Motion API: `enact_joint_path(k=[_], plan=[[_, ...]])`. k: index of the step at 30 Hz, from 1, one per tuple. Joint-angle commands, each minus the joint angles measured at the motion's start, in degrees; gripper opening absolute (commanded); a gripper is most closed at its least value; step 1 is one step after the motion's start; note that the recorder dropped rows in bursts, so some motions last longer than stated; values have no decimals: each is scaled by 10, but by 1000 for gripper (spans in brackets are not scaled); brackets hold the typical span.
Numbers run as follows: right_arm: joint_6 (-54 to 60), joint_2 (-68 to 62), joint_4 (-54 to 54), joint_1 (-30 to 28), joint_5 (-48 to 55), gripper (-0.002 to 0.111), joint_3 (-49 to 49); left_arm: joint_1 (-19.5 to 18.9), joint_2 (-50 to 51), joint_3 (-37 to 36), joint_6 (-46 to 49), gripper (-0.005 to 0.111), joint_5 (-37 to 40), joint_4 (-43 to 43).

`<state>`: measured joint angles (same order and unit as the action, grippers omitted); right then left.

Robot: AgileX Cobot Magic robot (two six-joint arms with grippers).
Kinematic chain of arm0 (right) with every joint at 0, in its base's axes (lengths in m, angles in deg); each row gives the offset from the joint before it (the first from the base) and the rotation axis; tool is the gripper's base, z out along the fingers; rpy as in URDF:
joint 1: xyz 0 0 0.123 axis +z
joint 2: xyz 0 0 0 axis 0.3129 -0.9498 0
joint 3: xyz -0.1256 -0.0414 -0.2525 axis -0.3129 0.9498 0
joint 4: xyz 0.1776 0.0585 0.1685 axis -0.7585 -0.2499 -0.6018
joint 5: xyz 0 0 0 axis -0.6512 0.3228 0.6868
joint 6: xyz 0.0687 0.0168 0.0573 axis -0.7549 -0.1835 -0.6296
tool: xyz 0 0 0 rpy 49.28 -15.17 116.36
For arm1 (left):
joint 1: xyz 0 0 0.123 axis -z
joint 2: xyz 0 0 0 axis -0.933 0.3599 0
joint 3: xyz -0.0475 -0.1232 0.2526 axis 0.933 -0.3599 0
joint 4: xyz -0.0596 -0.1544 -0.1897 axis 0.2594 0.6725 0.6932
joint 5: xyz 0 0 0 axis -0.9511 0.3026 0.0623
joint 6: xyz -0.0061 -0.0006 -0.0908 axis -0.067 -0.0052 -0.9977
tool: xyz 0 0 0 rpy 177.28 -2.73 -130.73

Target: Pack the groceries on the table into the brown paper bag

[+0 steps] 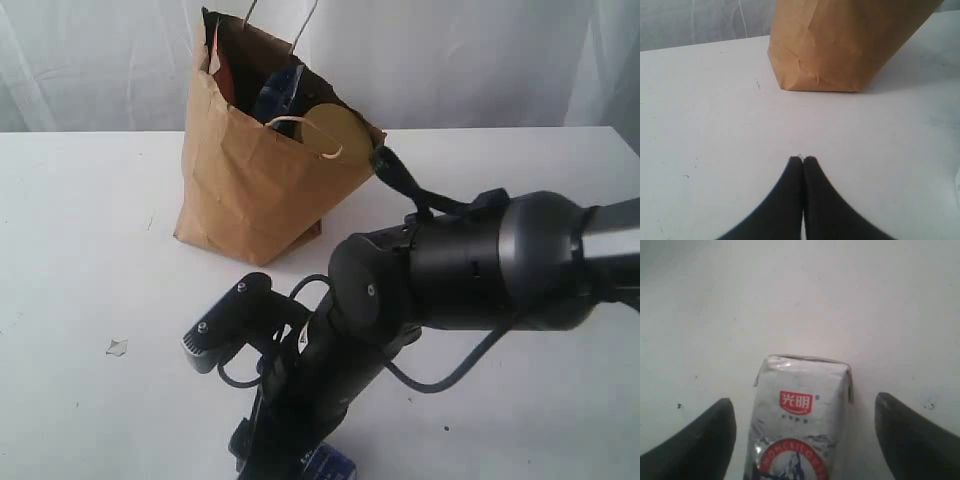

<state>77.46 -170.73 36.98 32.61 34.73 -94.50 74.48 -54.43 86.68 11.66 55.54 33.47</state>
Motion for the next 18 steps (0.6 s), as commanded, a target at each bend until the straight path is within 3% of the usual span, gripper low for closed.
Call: enact_joint_path(k=[1, 9, 18], plan=[[-2, -19, 6, 1, -19, 72, -2, 4, -2, -2, -2, 0, -22, 9], [-2, -40, 6, 1, -30, 70, -2, 4, -2, -2, -4, 0, -59, 9], [-2, -34, 1, 1, -10, 31, -2, 4, -2, -2, -5, 0, -65, 35]])
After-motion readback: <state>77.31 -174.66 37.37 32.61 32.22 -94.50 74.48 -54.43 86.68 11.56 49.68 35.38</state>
